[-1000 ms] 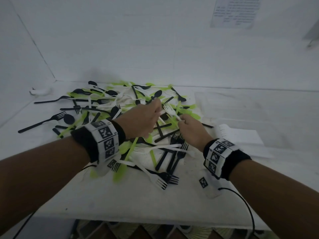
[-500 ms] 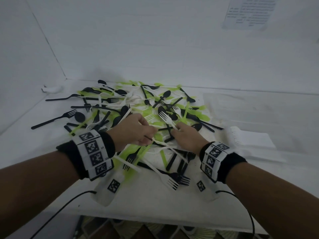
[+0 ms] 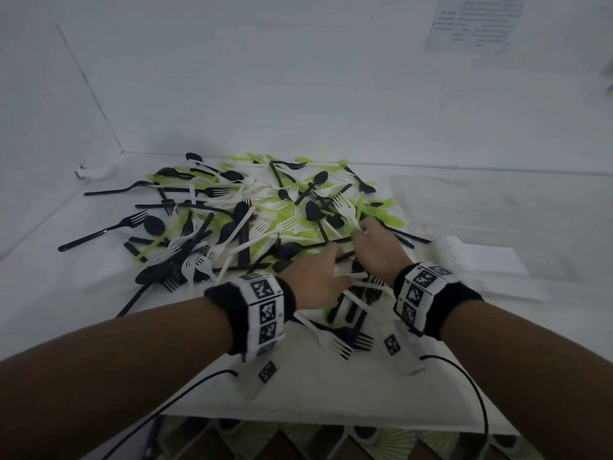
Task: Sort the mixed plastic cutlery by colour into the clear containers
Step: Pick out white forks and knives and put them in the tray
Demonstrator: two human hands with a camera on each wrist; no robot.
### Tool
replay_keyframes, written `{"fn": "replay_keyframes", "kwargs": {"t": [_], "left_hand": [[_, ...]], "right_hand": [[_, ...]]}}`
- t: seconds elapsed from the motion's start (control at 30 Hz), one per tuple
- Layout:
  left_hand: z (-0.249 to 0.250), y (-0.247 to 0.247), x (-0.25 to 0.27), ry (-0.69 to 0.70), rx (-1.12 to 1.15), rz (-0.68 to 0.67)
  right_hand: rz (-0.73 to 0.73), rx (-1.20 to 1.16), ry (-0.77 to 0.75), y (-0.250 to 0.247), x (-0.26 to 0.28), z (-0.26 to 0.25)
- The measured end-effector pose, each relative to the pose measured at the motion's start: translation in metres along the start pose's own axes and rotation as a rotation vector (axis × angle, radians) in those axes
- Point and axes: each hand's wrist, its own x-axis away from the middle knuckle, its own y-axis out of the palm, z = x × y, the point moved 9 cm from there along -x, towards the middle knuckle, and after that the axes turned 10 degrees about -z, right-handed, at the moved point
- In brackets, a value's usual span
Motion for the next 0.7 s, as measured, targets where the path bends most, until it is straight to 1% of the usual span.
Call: {"fn": "replay_keyframes", "kwargs": {"t": [0.07, 0.13, 0.17, 0.27, 0.33, 0.5, 0.63, 0.7], "left_hand": [[0.006, 0.008, -0.011, -0.007, -0.088, -0.038], [0.011, 0.008, -0.017, -0.024, -0.157, -0.020], [0.011, 0.008, -0.019, -0.024, -0.153, -0.003], [0.006, 0.004, -0.025, -0.020, -0.047, 0.057], [-0.001, -0.002, -0.024, -0.040, 0.006, 0.109], [-0.021, -0.007, -0.020, -0.098, 0.179, 0.203], [-0.025, -0.018, -0.006, -0.084, 0.276, 0.229], [-0.029, -0.034, 0.006, -0.068, 0.253, 0.217]], "right_hand": [[0.024, 0.030, 0.015, -0.012, 0.003, 0.006], [0.025, 0.093, -0.009, -0.019, 0.005, 0.010], [0.012, 0.114, -0.026, -0.020, 0.006, 0.012], [-0.012, 0.153, -0.071, -0.017, 0.012, 0.014], [-0.016, 0.189, -0.108, -0.013, 0.014, 0.012], [-0.138, 0.232, -0.150, 0.007, 0.016, 0.007], [-0.161, 0.236, -0.161, 0.012, 0.014, -0.001], [-0.228, 0.255, -0.192, 0.021, 0.014, -0.007]]}}
